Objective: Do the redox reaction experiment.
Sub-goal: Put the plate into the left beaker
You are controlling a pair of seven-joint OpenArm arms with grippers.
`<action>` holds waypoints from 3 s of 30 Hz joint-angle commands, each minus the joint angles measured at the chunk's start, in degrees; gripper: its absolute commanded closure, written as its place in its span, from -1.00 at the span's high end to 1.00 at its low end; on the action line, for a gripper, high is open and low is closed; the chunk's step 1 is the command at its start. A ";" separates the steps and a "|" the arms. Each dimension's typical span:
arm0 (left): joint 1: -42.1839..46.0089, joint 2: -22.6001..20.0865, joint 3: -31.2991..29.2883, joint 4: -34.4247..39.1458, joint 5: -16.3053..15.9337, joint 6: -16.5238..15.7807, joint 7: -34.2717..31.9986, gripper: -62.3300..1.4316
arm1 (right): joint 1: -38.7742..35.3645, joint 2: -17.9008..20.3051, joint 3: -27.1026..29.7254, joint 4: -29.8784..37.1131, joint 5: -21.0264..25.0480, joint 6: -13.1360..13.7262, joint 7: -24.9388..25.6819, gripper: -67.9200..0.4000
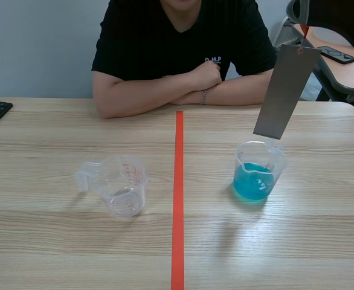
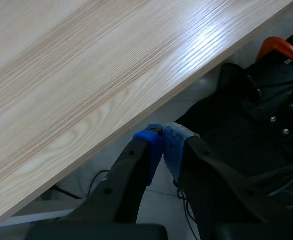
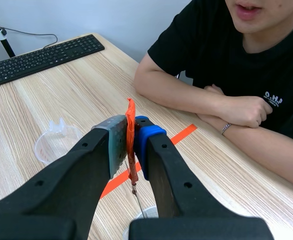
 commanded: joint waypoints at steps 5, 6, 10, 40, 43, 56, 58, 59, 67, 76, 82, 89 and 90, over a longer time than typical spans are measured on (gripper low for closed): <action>1.88 0.96 0.11 2.01 3.82 1.70 -0.20 -0.83 | 1.05 0.74 0.33 0.55 0.98 0.44 1.88 -0.94; 1.86 0.96 0.11 2.01 3.80 1.70 -0.02 -0.83 | 1.05 0.74 0.33 0.55 0.98 0.44 2.23 -0.94; 1.86 0.96 0.11 2.01 3.80 2.80 0.15 -0.83 | 1.77 0.72 -0.31 0.55 0.96 0.44 2.56 -0.94; 1.68 0.96 0.11 2.01 3.58 2.80 1.18 -0.83 | 14.34 -18.01 -21.55 0.52 -14.88 0.44 2.58 -0.94; 1.68 0.96 0.11 2.01 3.58 2.80 1.20 -0.83 | 14.34 -21.42 -23.78 0.52 -18.14 0.44 2.54 -0.94; 1.68 0.96 0.11 2.01 3.58 2.78 1.20 -0.83 | 14.32 -32.04 -32.52 0.52 -28.76 -0.92 2.29 -0.94; 1.68 0.96 0.11 2.01 3.58 2.78 1.22 -0.83 | 14.32 -32.96 -33.55 0.52 -30.01 -1.49 2.08 -0.94; 1.68 0.96 0.11 2.01 3.58 2.78 1.22 -0.83 | 14.32 -33.35 -34.01 0.52 -30.53 -2.29 2.05 -0.94; 1.66 0.96 0.11 2.01 3.58 2.78 1.20 -0.83 | 14.16 -34.51 -35.45 0.13 -32.09 -2.43 2.12 -0.94; 1.66 0.96 0.11 2.01 3.58 2.80 1.20 -0.83 | 14.14 -34.51 -36.76 -1.84 -34.75 -2.43 3.50 -0.94; 1.55 0.96 0.11 2.01 3.58 2.80 1.20 -0.83 | 14.14 -34.51 -36.98 -6.10 -35.95 -2.40 6.67 -0.94; 1.55 0.96 0.11 2.01 3.58 2.78 1.20 -0.83 | 14.16 -34.49 -37.86 -11.89 -36.20 -2.38 10.32 -0.94; 1.55 0.96 0.11 2.01 3.58 2.78 1.20 -0.83 | 14.16 -34.49 -37.88 -12.76 -36.87 -2.36 11.21 -0.94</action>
